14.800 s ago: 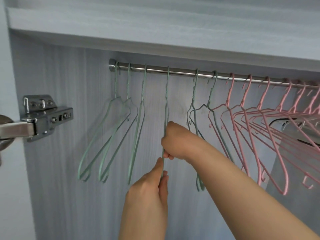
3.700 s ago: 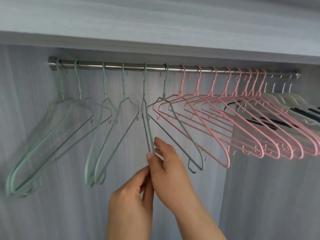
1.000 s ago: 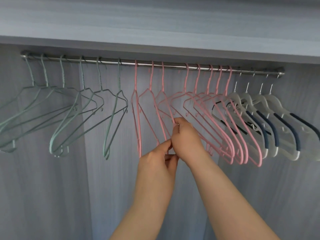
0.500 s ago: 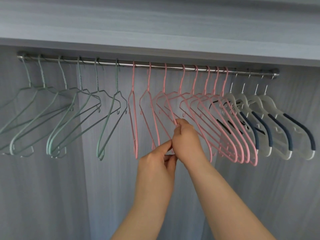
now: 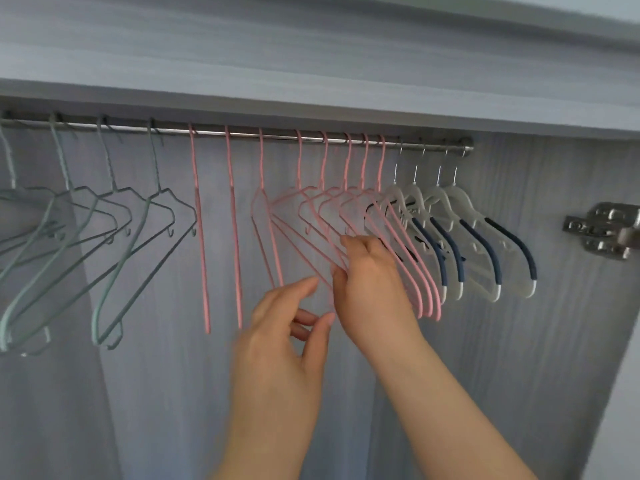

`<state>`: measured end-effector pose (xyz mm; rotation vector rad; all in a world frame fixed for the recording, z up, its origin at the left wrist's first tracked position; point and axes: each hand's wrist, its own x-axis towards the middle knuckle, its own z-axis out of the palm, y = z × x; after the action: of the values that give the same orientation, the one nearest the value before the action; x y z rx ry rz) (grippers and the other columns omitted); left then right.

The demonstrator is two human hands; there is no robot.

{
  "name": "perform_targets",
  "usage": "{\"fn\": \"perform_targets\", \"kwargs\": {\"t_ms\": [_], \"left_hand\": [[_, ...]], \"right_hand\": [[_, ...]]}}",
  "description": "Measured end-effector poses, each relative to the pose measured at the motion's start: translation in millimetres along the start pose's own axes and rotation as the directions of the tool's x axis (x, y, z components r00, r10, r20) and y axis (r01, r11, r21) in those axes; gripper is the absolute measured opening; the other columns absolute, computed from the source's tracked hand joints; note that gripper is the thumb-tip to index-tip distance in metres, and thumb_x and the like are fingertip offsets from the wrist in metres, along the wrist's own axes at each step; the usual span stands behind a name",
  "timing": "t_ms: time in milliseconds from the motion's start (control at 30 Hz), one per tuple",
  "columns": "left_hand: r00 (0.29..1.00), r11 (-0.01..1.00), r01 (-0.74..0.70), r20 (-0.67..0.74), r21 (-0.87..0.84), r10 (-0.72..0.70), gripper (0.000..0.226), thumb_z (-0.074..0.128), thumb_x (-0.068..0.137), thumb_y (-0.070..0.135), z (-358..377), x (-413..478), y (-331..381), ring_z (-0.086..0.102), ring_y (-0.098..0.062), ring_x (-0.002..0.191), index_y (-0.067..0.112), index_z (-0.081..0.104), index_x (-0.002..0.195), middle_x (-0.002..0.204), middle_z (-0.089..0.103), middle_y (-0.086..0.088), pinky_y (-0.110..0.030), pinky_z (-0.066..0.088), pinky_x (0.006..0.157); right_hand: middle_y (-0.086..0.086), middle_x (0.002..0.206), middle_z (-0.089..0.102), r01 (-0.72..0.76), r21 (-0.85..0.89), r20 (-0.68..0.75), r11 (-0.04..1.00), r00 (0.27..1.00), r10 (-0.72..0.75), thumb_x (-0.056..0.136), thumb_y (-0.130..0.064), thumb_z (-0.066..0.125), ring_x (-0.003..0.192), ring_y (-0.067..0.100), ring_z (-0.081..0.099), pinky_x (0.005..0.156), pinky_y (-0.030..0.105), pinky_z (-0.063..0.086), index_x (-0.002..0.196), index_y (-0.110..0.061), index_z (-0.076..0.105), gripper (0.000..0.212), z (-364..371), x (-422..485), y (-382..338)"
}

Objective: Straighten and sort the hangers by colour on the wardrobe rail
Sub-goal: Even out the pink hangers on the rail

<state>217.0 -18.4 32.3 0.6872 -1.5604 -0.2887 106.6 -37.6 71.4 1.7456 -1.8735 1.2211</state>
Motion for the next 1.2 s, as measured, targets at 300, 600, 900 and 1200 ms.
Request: {"fn": "perform_targets", "kwargs": {"t_ms": [300, 600, 900, 1200], "left_hand": [[0.985, 0.984, 0.166, 0.069, -0.067, -0.161, 0.044, 0.066, 0.077, 0.001, 0, -15, -6, 0.062, 0.002, 0.078, 0.042, 0.059, 0.091, 0.099, 0.063, 0.020, 0.001, 0.042, 0.064], [0.966, 0.966, 0.254, 0.063, -0.038, -0.252, 0.032, 0.065, 0.078, 0.005, -10, -17, -20, 0.064, -0.001, 0.074, 0.034, 0.064, 0.090, 0.099, 0.061, 0.025, -0.002, 0.045, 0.065], [0.963, 0.965, 0.262, 0.072, -0.032, -0.259, 0.030, 0.067, 0.077, 0.009, -9, -20, -23, 0.065, 0.001, 0.074, 0.036, 0.064, 0.089, 0.096, 0.063, 0.026, -0.002, 0.044, 0.064], [0.983, 0.980, 0.171, 0.081, -0.106, -0.163, 0.021, 0.064, 0.071, 0.024, 4, -24, -15, 0.065, 0.003, 0.063, 0.038, 0.065, 0.087, 0.080, 0.068, 0.021, 0.000, 0.042, 0.056]], "right_hand": [[0.014, 0.123, 0.057, -0.108, 0.019, 0.221, 0.994, 0.970, 0.101, 0.094, -0.012, 0.036, 0.109, 0.030, 0.056, 0.077, 0.029, 0.042, 0.140, -0.008, 0.027, 0.047, 25, 10, 6], [0.004, 0.065, 0.052, -0.152, 0.246, 0.059, 0.957, 0.988, 0.142, 0.097, -0.020, 0.030, 0.070, 0.030, 0.056, 0.059, 0.028, 0.035, 0.107, -0.010, 0.052, 0.027, 49, 4, 7], [0.010, 0.077, 0.060, -0.105, 0.171, 0.019, 0.980, 0.994, 0.104, 0.096, -0.017, 0.030, 0.071, 0.029, 0.054, 0.057, 0.028, 0.035, 0.121, -0.011, 0.049, 0.031, 45, 6, 3], [0.011, 0.114, 0.055, 0.073, -0.009, -0.126, 0.997, 0.989, -0.074, 0.091, -0.023, 0.048, 0.108, 0.029, 0.052, 0.087, 0.031, 0.041, 0.121, -0.009, 0.054, 0.034, -1, -4, 11]]}}
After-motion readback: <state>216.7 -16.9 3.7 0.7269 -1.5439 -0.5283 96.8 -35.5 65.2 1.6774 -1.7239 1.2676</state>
